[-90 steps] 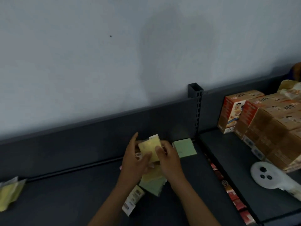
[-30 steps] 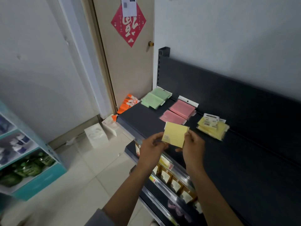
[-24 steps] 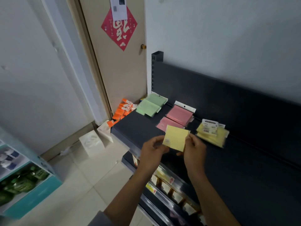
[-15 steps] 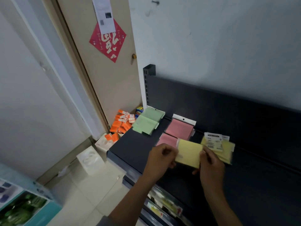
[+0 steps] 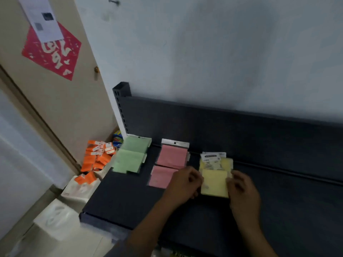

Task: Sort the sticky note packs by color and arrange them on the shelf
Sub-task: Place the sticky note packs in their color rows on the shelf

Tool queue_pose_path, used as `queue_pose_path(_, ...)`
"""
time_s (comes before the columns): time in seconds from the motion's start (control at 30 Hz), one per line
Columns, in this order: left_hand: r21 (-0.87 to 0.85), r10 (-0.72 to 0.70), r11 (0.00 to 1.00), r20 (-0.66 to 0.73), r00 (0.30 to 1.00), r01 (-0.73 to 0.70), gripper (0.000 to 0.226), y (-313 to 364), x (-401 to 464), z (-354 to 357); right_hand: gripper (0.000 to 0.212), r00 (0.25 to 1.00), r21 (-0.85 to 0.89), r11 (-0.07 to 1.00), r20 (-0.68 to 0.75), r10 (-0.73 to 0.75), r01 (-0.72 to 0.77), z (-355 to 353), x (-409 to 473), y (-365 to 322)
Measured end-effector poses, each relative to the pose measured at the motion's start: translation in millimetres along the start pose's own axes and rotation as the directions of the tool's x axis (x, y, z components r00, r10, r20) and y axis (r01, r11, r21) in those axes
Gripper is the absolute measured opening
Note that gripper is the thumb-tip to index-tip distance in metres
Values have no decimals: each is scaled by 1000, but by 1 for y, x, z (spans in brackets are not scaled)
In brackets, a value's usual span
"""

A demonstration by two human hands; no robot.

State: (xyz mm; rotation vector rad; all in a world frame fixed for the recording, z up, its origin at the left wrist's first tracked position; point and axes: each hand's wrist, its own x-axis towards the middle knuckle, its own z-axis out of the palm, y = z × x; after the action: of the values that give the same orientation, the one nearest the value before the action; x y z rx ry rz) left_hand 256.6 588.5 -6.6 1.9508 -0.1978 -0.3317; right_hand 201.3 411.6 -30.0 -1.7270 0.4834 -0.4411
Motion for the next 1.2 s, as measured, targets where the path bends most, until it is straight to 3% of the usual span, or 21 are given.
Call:
queue_pose_path(0.17, -28, 91, 996, 32, 995, -90, 26, 14, 33, 5, 20, 991, -161, 978, -11, -137, 133, 0, 31, -23)
queue_pose_path(0.3, 116, 176, 977, 40, 984, -179, 50, 7, 41, 7, 33, 988, -354, 923, 84, -133, 154, 9, 43, -18)
queue_pose_path(0.7, 53, 295, 954, 24, 955, -296, 27, 0, 23, 0, 26, 983, -395, 914, -118, -144, 86, 0, 7, -13)
queue_pose_path(1.0, 260, 535, 787, 165, 829, -560, 16, -10, 2, -3, 21, 968, -422, 905, -203, -148, 50, 1, -31, -3)
queue_pose_path(1.2, 233, 588, 751, 189, 787, -617, 10, -14, -8, -18, 20, 947, -410, 912, -300, -112, -22, -3, -70, 7)
